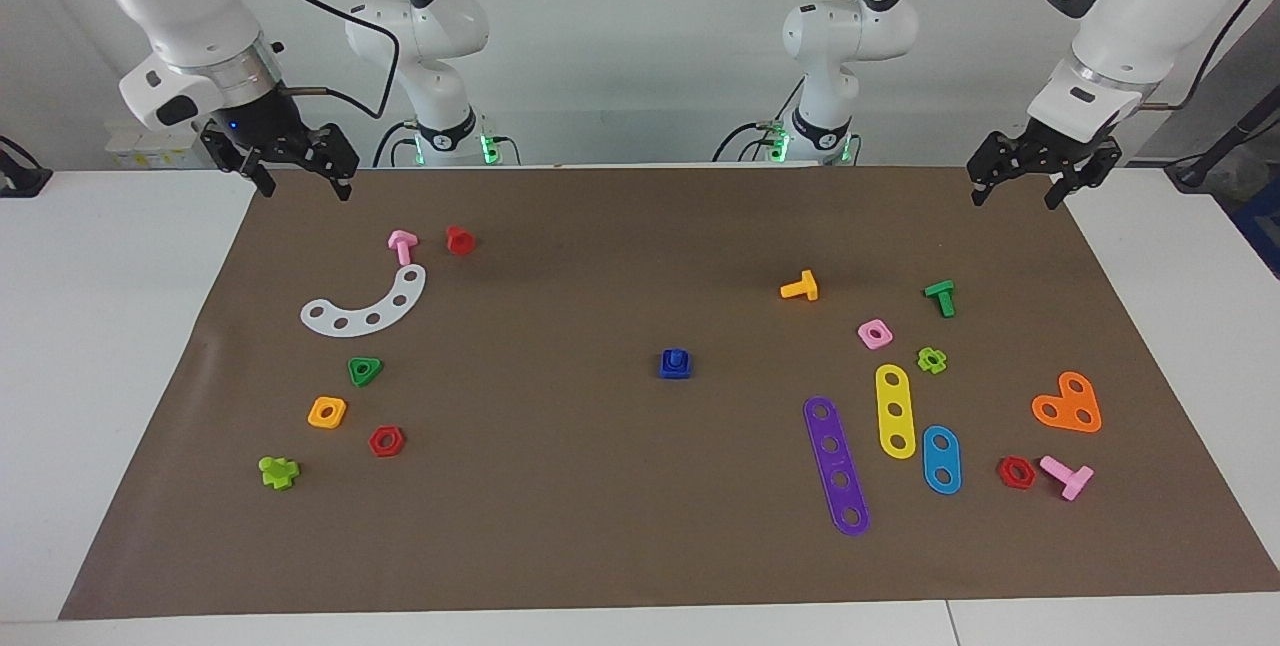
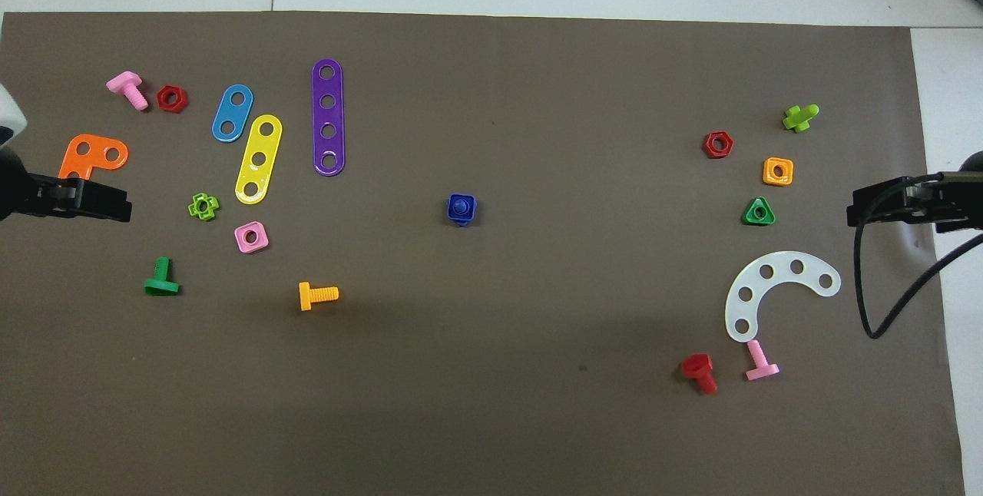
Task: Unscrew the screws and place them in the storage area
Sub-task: 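Reach the left gripper toward the blue nut near the mat's middle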
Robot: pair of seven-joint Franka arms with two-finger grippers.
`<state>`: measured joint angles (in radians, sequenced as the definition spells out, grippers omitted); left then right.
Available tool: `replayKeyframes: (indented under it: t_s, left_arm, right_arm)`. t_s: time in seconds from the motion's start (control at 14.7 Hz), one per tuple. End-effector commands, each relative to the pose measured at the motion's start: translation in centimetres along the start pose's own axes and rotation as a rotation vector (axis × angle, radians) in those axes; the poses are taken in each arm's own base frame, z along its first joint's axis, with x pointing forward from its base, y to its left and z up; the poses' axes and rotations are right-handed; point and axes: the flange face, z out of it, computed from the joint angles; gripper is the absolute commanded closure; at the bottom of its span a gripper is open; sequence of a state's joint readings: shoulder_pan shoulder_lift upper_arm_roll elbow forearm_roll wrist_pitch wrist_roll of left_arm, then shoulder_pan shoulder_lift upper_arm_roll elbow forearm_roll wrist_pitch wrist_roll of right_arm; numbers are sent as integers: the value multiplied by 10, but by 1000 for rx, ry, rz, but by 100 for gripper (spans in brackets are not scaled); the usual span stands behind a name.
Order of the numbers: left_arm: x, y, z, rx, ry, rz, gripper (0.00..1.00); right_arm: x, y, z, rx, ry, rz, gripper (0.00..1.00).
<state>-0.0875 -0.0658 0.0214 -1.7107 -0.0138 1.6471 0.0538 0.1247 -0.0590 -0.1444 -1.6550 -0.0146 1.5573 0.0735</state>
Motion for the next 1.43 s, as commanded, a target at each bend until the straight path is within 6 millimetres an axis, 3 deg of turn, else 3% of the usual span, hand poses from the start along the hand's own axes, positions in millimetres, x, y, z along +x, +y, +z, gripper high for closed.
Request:
replayKeyframes:
  t_s: [0.0,0.54,0.75,0.95,1.09,1.29,1.36]
  left_arm:
    - [10,55,15,-19,9,-20,3]
    - [64,199,87,-63,45,-112,2]
    - [69,231,97,-116,89,-144,2]
    - [75,275,139,-122,87,-163,3]
    - [78,292,162,-114,86,-152,3]
    - [80,331,216,-79,48,-107,4]
    - [81,336,224,-81,58,-106,5]
  right_arm:
    - [-7,1,-2,5,9,-21,0]
    - [-7,1,-2,5,9,-21,0]
    - [-7,1,-2,5,9,-21,0]
    - [-7,1,-2,5,9,-21,0]
    - [-7,1,-2,5,9,-21,0]
    - [-7,1,-2,5,9,-21,0]
    - [-7,1,-2,5,9,-21,0]
